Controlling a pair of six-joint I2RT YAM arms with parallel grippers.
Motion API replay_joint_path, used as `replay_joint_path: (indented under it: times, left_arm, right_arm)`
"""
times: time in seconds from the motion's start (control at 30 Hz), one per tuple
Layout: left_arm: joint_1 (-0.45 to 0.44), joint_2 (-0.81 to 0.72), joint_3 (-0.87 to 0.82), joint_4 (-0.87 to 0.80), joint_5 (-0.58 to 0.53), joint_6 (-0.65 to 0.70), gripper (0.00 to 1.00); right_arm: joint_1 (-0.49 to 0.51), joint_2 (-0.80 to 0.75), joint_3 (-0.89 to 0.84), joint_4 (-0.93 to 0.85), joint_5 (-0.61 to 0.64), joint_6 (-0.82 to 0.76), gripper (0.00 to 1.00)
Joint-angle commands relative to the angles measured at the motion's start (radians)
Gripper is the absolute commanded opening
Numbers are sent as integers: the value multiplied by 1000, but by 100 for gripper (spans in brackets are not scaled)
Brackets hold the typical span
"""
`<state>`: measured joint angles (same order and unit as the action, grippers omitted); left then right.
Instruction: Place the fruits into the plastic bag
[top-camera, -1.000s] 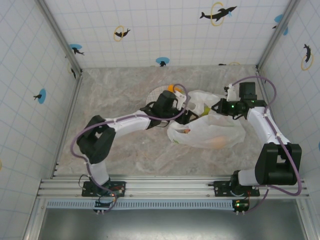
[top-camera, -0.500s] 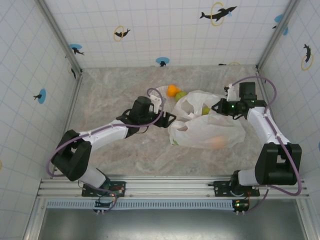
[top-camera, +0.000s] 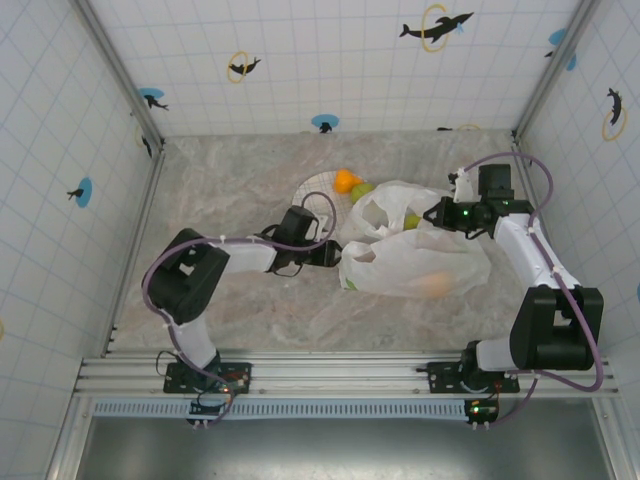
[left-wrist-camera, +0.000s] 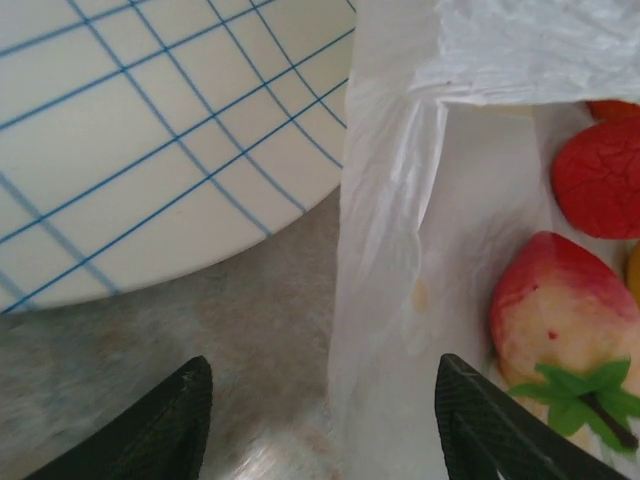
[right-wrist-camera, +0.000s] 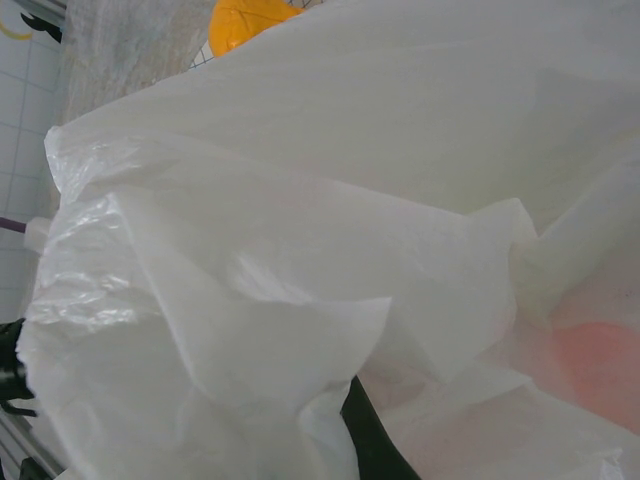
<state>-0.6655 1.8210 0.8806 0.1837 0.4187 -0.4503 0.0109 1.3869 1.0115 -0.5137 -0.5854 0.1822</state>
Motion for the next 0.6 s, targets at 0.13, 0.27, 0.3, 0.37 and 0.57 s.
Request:
replay_joint_path:
  times: [0.13, 0.27, 0.3, 0.37, 0.57]
  left_arm:
    - [-31, 25, 66, 44, 103, -10, 26]
    - [-38, -51, 68, 54, 153, -1, 6]
    - [-40, -73, 71, 59, 170, 0, 4]
    - [-45, -128, 79, 83, 220, -12, 1]
    - [-76, -248, 123, 223, 392, -96, 0]
  right_arm:
    - [-11, -12, -4, -8, 9, -6, 0]
    - [-16, -15, 11, -12, 17, -6, 0]
    - [-17, -17, 21, -17, 18, -4, 0]
    - [-19, -24, 44, -25, 29, -4, 0]
    - [-23, -64, 103, -36, 84, 3, 0]
